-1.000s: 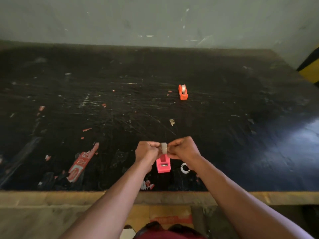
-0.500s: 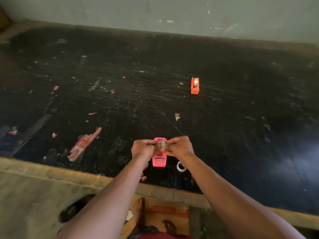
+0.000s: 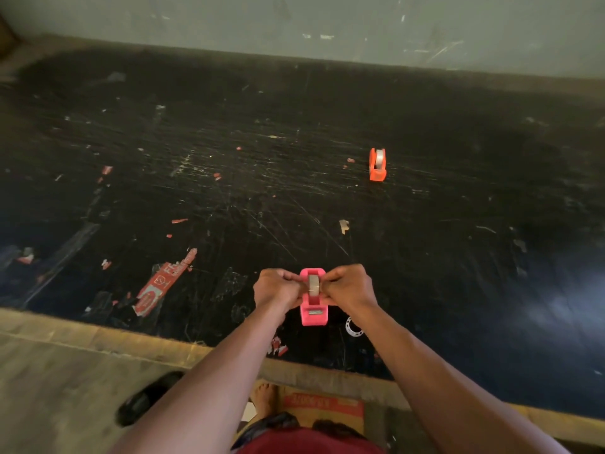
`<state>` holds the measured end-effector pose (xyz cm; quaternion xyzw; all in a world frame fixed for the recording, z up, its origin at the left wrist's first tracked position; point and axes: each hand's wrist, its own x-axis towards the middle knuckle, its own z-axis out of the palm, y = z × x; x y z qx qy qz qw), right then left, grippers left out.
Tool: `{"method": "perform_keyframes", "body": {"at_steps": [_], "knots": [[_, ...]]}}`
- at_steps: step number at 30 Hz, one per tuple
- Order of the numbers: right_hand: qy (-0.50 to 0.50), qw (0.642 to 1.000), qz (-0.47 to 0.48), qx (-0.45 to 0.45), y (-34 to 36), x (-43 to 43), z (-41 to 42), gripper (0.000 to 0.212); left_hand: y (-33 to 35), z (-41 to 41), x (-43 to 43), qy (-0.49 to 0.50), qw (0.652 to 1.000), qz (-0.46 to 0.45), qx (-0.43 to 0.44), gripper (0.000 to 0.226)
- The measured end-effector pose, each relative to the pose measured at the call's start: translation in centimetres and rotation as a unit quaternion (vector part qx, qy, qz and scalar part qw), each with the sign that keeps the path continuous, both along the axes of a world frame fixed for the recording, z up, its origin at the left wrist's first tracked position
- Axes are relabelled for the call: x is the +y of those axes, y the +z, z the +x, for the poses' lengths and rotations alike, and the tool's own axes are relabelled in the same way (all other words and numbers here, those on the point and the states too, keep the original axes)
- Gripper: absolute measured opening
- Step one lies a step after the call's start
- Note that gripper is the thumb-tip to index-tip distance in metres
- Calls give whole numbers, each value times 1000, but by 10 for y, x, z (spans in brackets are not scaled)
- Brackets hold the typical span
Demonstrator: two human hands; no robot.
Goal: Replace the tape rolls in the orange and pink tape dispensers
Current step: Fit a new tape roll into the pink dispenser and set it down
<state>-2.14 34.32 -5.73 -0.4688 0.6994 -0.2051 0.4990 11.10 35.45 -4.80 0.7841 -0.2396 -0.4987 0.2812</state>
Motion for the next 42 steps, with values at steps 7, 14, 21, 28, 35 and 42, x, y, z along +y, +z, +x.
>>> {"method": "perform_keyframes", "body": {"at_steps": [7,14,21,28,35,42], "knots": [[-21,999,36,-29,7,-6,-5,20,-1,8,-9,-23,998,34,39,25],[-27,997,55,-38,9,-8,-8,22,-7,8,-14,-42,998,46,-6,18],[-27,999,40,-7,-5,-5,-4,26,-11,2,-13,-115,987,51,-102,23],[-5,998,60,-26,-1,-9,-9,23,-10,1,-16,-127,984,64,-111,24],[91,996,-12,22,-2,-4,-10,40,-7,1,-18,-125,984,73,-102,22],[109,993,-25,37,0,-3,-10,41,-9,0,-15,-95,989,68,-88,27]]}}
